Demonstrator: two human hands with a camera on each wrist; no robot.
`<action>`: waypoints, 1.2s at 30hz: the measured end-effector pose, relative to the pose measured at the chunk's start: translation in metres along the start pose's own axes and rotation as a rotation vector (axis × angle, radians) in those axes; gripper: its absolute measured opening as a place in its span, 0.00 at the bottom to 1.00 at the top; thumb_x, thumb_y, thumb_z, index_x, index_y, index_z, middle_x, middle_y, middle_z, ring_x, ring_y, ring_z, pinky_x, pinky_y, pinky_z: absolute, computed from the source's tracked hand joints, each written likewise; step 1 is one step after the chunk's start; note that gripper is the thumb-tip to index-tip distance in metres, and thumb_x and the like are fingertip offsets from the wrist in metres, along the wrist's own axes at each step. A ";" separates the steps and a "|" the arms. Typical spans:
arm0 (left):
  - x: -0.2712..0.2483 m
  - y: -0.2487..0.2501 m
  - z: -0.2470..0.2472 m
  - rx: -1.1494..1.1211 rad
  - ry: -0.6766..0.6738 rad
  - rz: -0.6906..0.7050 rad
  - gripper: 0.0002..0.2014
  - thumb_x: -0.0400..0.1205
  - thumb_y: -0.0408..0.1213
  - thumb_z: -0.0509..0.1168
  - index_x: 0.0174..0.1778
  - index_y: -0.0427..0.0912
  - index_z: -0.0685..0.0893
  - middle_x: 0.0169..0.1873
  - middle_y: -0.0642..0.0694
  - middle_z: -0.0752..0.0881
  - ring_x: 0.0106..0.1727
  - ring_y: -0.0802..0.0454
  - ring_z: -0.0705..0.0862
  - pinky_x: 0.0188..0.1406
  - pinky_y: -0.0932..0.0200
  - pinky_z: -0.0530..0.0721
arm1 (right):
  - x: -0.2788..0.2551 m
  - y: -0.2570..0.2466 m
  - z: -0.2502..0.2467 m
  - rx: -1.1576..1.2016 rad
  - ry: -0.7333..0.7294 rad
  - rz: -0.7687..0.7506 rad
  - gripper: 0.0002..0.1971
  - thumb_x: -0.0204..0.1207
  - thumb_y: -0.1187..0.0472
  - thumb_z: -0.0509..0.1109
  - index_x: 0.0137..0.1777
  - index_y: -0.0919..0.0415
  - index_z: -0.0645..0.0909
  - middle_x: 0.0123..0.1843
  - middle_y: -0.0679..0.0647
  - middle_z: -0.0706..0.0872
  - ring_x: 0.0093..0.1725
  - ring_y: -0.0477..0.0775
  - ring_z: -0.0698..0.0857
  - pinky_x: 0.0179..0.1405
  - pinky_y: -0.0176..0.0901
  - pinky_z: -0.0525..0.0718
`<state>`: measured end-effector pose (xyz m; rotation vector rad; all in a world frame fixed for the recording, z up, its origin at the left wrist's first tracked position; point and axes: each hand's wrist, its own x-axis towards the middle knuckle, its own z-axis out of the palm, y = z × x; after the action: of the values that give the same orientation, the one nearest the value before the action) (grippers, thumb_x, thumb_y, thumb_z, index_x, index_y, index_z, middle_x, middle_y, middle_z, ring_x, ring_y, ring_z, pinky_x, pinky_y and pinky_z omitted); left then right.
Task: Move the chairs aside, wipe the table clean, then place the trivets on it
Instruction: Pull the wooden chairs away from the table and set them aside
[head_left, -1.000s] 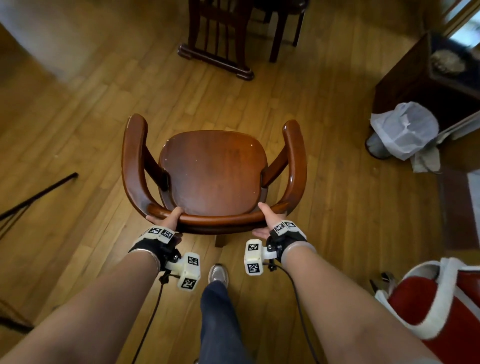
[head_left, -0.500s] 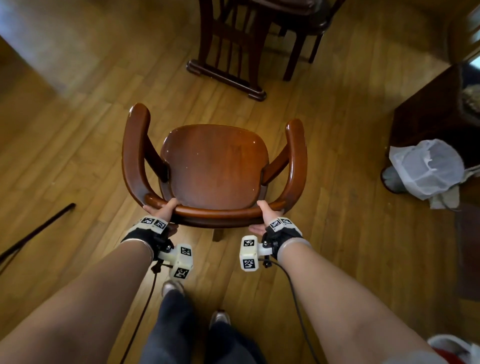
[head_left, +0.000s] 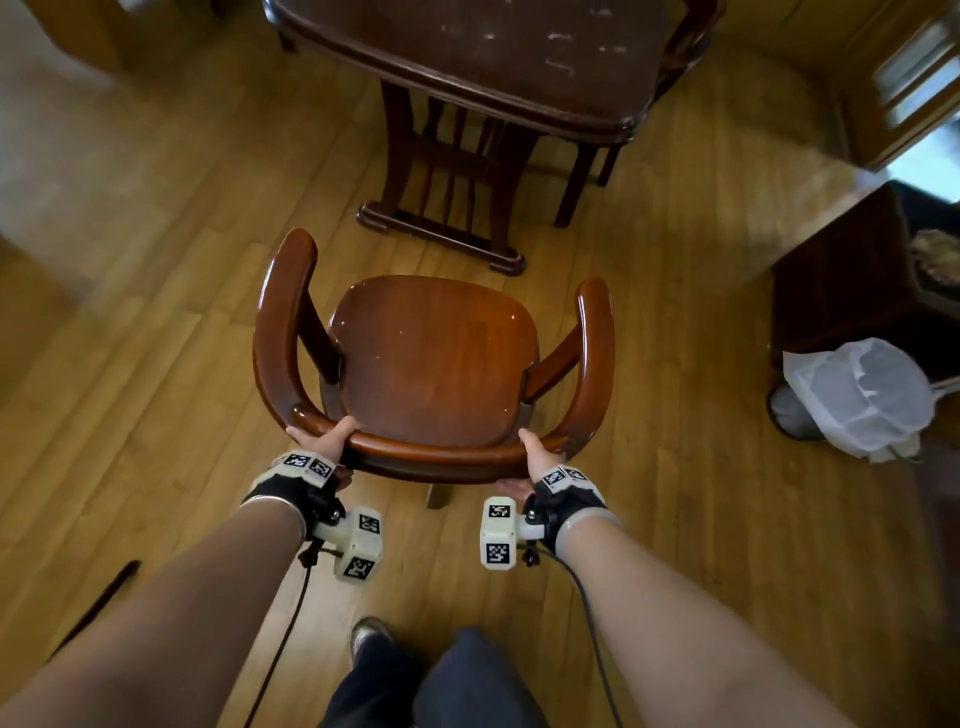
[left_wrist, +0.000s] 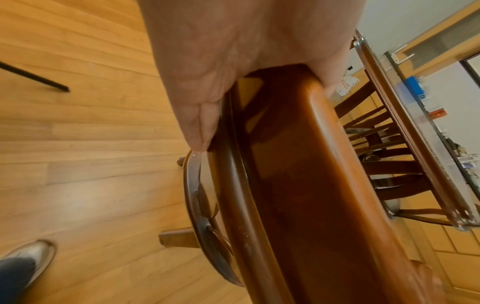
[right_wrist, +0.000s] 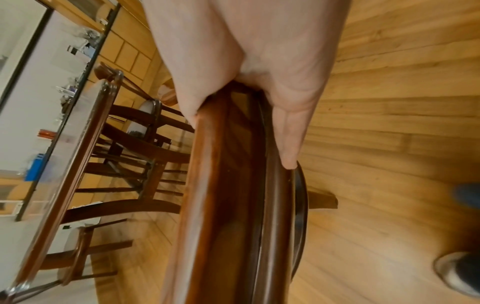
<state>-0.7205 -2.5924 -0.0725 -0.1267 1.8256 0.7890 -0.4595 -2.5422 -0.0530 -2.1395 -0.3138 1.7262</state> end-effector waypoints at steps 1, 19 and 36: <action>0.009 0.016 0.002 0.011 -0.006 -0.005 0.56 0.69 0.47 0.74 0.82 0.54 0.38 0.65 0.32 0.75 0.52 0.35 0.84 0.51 0.40 0.86 | 0.003 -0.011 0.012 0.025 0.001 0.001 0.42 0.76 0.51 0.73 0.83 0.52 0.51 0.48 0.70 0.82 0.43 0.70 0.88 0.51 0.64 0.88; 0.124 0.271 0.042 0.159 -0.034 0.054 0.50 0.74 0.38 0.70 0.83 0.53 0.42 0.41 0.41 0.77 0.30 0.45 0.80 0.33 0.53 0.83 | 0.084 -0.205 0.157 0.172 0.022 0.099 0.46 0.67 0.60 0.78 0.80 0.50 0.55 0.51 0.72 0.85 0.29 0.71 0.89 0.30 0.60 0.88; 0.173 0.383 0.066 0.113 -0.141 0.063 0.53 0.75 0.40 0.70 0.81 0.61 0.33 0.51 0.35 0.81 0.40 0.41 0.82 0.40 0.48 0.81 | 0.117 -0.293 0.228 0.256 0.131 0.068 0.46 0.67 0.64 0.74 0.81 0.48 0.53 0.54 0.72 0.79 0.35 0.73 0.89 0.35 0.67 0.88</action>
<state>-0.9074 -2.2099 -0.0623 0.0587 1.7420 0.7189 -0.6374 -2.1967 -0.0747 -2.0813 0.0156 1.5574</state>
